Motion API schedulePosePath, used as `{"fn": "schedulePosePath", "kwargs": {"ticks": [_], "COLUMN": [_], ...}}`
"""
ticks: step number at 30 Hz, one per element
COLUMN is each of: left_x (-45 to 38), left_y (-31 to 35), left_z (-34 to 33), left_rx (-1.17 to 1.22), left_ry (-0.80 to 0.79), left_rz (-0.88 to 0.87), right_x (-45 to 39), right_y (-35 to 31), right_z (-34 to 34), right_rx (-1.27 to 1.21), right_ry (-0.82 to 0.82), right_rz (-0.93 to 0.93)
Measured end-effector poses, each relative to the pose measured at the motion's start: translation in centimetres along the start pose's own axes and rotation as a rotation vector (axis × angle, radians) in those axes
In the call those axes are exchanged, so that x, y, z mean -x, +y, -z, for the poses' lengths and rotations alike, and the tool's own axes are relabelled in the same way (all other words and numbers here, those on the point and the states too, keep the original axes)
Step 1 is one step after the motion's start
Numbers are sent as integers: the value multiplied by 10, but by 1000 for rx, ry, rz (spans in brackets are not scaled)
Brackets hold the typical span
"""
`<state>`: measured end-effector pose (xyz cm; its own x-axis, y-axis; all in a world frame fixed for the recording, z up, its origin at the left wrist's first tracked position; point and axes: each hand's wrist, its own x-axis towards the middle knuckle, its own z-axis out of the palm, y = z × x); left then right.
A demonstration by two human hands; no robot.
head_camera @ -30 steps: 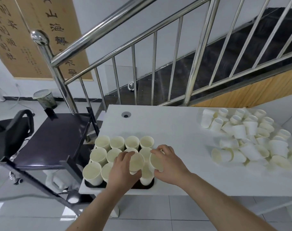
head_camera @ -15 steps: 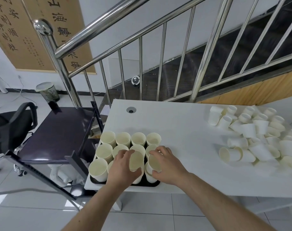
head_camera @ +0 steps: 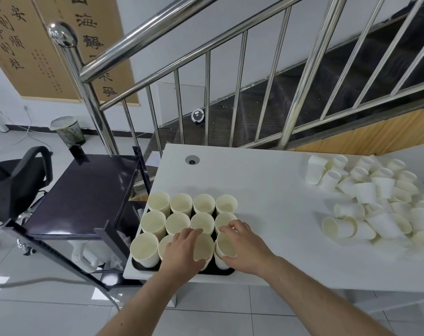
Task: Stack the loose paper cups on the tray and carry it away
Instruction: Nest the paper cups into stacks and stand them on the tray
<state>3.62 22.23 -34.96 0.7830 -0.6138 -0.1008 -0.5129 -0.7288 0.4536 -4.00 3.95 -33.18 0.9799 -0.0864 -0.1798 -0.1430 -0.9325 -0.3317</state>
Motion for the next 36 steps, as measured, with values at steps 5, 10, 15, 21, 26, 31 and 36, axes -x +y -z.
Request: {"fn": "schedulePosePath", "kwargs": {"ticks": [5, 10, 15, 21, 26, 31, 36], "left_x": [-2, -3, -5, -9, -13, -28, -40], "left_y": [-1, -4, -5, -5, 8, 52, 108], "left_z": [-8, -13, -13, -14, -14, -17, -35], "left_rx": [-12, -28, -51, -68, -48, -14, 13], "left_ry": [-35, -4, -18, -32, 2, 12, 5], "left_rz": [27, 33, 50, 54, 24, -71, -135], "right_x": [1, 0, -3, -3, 9, 34, 65], "right_y": [3, 5, 7, 6, 14, 53, 104], "right_z": [-5, -11, -16, -17, -8, 15, 36], "right_rx": [-12, -2, -5, -33, -37, -19, 0], "right_ry": [-36, -61, -60, -48, -15, 43, 86], "right_rz": [-14, -35, -50, -55, -65, -122, -170]}}
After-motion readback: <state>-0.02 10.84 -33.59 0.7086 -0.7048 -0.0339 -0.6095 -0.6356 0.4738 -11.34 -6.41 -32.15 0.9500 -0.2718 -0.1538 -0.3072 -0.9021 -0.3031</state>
